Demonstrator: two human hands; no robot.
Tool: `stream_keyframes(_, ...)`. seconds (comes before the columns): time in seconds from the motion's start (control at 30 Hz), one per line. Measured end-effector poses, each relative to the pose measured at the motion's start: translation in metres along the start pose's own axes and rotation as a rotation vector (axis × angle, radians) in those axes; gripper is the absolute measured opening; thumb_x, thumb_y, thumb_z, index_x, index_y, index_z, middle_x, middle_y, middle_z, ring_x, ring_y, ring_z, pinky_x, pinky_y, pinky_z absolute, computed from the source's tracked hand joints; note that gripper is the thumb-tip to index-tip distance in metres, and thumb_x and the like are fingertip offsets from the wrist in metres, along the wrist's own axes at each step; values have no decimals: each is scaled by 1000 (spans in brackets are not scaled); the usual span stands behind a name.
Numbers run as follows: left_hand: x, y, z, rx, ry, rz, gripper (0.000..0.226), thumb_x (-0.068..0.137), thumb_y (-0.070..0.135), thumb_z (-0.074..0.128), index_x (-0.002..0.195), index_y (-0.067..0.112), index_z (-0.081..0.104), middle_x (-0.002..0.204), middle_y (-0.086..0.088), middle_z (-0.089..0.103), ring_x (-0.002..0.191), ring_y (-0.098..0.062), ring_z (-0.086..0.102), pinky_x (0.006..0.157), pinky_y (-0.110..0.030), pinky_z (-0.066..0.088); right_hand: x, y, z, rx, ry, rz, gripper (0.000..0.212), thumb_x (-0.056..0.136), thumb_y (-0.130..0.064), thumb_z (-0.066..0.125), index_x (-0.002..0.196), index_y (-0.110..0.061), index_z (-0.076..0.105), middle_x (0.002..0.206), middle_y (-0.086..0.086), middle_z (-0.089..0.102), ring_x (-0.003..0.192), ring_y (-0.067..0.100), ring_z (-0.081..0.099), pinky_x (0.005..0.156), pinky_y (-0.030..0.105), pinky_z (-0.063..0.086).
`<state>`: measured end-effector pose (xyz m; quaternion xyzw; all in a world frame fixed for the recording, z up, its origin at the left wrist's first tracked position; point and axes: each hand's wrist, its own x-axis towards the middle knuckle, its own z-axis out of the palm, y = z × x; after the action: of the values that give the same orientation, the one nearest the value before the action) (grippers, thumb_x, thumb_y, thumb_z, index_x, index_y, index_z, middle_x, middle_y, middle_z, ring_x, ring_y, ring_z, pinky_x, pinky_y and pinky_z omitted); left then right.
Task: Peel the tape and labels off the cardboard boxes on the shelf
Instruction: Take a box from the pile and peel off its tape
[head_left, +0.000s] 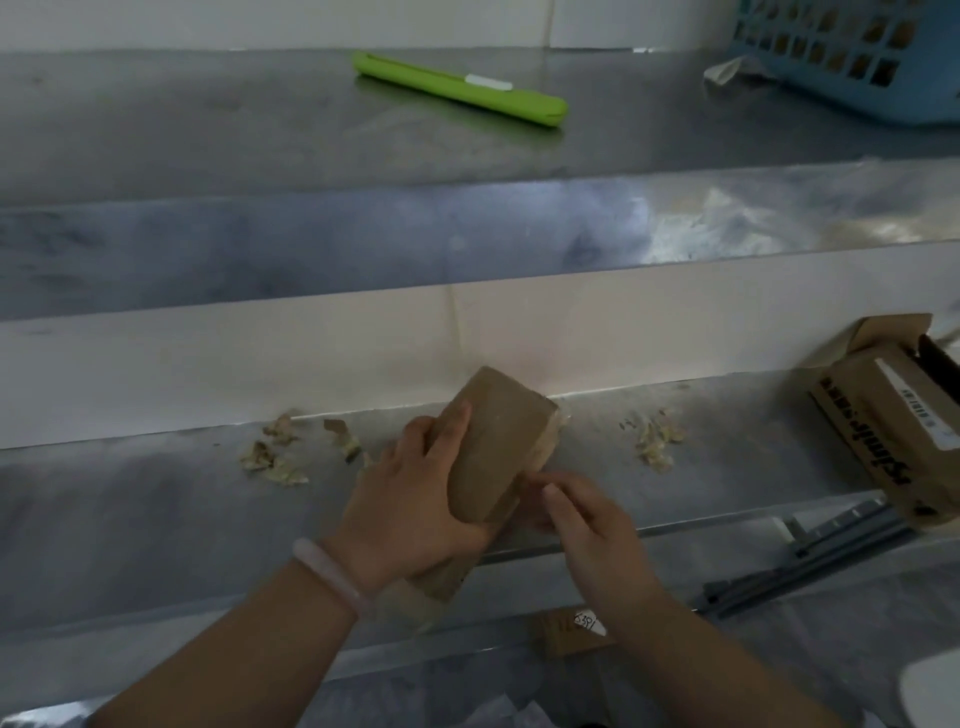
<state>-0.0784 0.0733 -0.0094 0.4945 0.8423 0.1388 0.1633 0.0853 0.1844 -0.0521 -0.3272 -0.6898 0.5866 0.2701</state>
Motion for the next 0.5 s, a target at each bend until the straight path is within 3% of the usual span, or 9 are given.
stream_keyframes(0.07, 2, -6, -5, 103, -57, 133, 117, 59, 73, 57, 145, 45, -17, 149, 8, 4, 136, -23, 21, 112, -41, 25, 9, -3, -12, 0, 146, 20, 18, 96, -20, 57, 109, -30, 62, 108, -7, 67, 100, 12, 65, 93, 39, 53)
stream_keyframes(0.17, 13, -12, -6, 226, -85, 252, 113, 65, 64, 64, 146, 47, -12, 153, 6, 0, 140, -21, 11, 115, -41, 17, 19, -7, -29, -127, 63, 77, 30, 99, -25, 52, 128, -33, 55, 121, -14, 58, 110, 3, 57, 94, 18, 44)
stream_keyframes(0.23, 23, -15, -1, 276, -118, 274, 110, 65, 62, 62, 146, 48, -10, 156, 3, -1, 142, -21, 8, 116, -41, 12, 18, -4, -34, -269, -33, 95, 25, 100, -25, 49, 119, -37, 60, 109, -22, 62, 102, -6, 57, 84, 6, 39)
stream_keyframes(0.33, 29, -19, 15, 364, -125, 275, 105, 61, 64, 51, 145, 52, -10, 158, 0, -1, 143, -24, 7, 118, -44, 5, 9, 10, -34, -296, -47, 177, 25, 98, -25, 54, 115, -43, 62, 97, -24, 64, 92, -7, 59, 75, 3, 42)
stream_keyframes(0.37, 29, -22, 21, 367, -114, 268, 103, 60, 67, 46, 144, 53, -11, 159, -1, 0, 144, -24, 7, 118, -45, 4, 6, 18, -33, -284, -17, 220, 24, 97, -25, 56, 115, -40, 64, 97, -20, 66, 91, -5, 61, 75, 4, 44)
stream_keyframes(0.47, 32, -28, 34, 335, -69, 243, 96, 61, 82, 36, 141, 56, -10, 160, 0, 6, 144, -25, 13, 117, -45, 6, 1, 31, -32, -329, 96, 299, 22, 92, -31, 63, 111, -27, 72, 99, -11, 70, 92, 5, 64, 87, 25, 52)
stream_keyframes(0.5, 33, -29, 35, 324, -53, 238, 95, 61, 90, 29, 142, 55, -6, 160, 1, 8, 144, -25, 16, 117, -45, 8, 1, 32, -32, -345, 117, 305, 22, 91, -33, 65, 109, -26, 73, 99, -11, 71, 92, 5, 64, 87, 25, 52)
